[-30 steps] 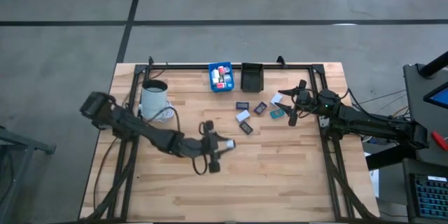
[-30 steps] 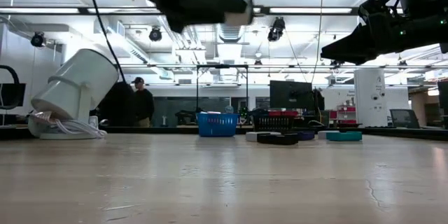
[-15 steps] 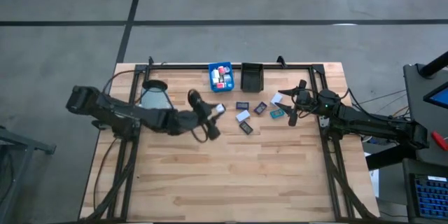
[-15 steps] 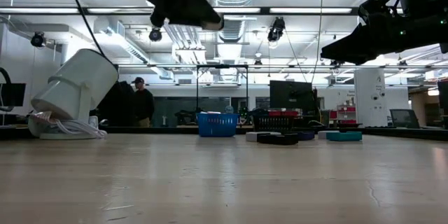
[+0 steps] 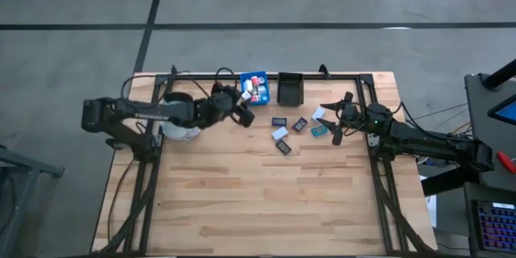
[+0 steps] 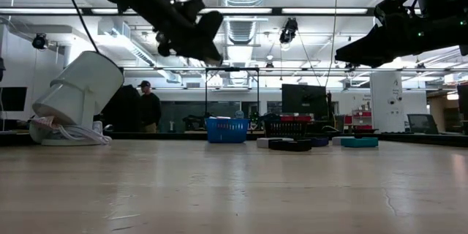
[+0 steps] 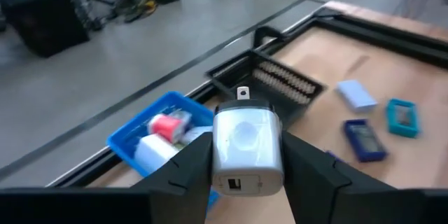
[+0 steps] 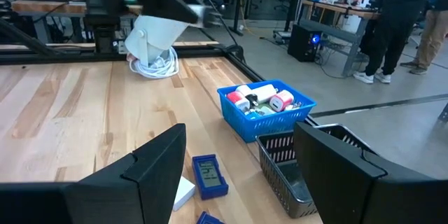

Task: Pick & Place Office items
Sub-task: Put the small white adapter into the blue basket

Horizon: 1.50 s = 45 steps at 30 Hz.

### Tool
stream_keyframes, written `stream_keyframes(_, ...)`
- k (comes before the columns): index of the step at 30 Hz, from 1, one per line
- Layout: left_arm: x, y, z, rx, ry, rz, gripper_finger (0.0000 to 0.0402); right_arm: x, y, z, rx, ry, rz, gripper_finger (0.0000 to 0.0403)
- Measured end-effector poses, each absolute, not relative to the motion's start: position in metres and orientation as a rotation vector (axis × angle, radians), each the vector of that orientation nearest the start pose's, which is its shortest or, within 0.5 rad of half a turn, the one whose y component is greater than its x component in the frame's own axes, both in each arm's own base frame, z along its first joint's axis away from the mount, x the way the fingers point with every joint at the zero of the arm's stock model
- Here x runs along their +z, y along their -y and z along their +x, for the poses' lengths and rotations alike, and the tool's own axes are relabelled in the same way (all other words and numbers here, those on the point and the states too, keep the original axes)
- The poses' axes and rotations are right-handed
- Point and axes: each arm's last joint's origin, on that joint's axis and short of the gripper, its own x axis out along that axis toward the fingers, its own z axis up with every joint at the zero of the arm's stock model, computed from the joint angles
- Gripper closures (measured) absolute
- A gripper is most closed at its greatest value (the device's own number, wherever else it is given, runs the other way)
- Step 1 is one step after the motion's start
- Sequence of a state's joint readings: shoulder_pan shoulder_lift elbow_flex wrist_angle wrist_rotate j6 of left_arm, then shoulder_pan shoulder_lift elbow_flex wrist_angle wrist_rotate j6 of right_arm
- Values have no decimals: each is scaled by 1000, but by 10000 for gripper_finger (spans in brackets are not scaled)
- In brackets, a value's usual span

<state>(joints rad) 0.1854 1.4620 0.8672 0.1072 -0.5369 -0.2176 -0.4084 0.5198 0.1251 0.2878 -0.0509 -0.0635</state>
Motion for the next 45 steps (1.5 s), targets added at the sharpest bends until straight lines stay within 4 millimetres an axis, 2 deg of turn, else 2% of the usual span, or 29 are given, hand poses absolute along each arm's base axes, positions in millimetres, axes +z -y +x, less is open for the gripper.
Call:
stream_keyframes(11, 208, -134, 300, 761, -507, -221, 250, 185, 53, 126, -353, -116, -38, 147)
stream_keyframes(16, 200, -151, 306, 744, -530, -250, 245, 185, 53, 126, -353, -116, -38, 147)
stream_keyframes(21, 194, -161, 317, 676, -560, -237, 248, 185, 53, 126, -354, -116, -38, 147)
stream_keyframes(29, 180, -171, 332, 663, -600, -241, 247, 185, 53, 126, -353, -116, -38, 147)
stream_keyframes(45, 178, -177, 334, 635, -623, -259, 237, 185, 53, 126, -353, -116, -38, 147)
